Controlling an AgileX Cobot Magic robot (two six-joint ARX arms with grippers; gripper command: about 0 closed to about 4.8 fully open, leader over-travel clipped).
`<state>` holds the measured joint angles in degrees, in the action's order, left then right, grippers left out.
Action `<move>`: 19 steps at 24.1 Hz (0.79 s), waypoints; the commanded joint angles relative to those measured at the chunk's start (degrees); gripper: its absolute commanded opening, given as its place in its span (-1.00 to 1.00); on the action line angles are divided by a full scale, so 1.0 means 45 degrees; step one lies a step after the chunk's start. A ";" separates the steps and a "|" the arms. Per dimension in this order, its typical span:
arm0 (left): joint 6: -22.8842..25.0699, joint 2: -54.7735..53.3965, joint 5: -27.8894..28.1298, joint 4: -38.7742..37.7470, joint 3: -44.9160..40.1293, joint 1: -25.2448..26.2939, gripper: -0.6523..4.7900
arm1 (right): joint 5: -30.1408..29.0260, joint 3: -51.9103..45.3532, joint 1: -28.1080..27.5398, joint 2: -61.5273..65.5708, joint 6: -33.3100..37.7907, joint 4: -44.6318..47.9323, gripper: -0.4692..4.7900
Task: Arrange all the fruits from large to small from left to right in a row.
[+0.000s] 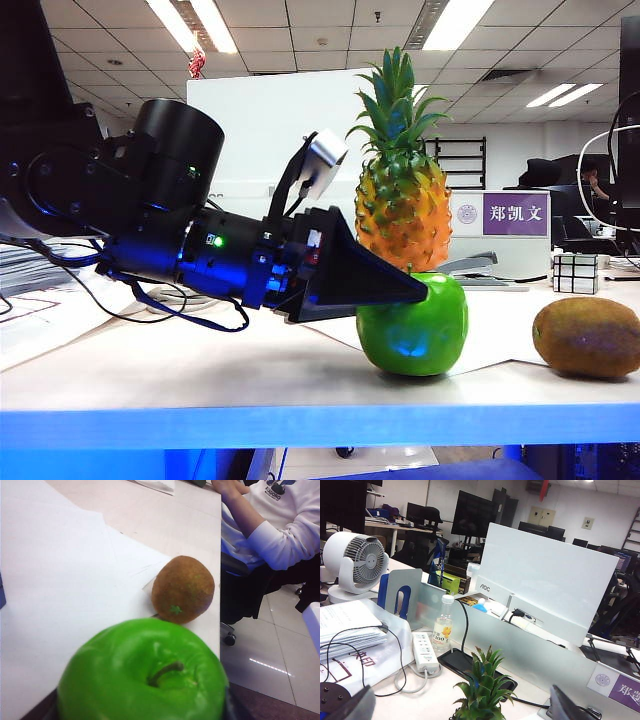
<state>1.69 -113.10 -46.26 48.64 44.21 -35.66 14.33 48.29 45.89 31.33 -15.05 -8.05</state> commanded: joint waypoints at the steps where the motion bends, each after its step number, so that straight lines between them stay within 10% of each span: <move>1: 0.0097 -0.0034 -0.0005 -0.0272 0.0015 -0.0029 -0.48 | 0.0029 0.0068 0.0000 -0.0015 -0.0019 0.0175 1.00; 11: 0.0092 -0.0029 0.0913 0.0384 0.0019 -0.0029 0.71 | 0.0024 0.0063 0.0000 0.0010 0.0000 0.0126 1.00; 19: -0.0403 -0.0024 0.0311 0.1180 0.0019 -0.0029 1.00 | 0.0024 0.0058 0.0000 0.0015 0.0000 0.0131 1.00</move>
<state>0.30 -113.32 -43.48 52.16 44.16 -35.75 14.33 48.29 45.89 31.42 -15.05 -8.05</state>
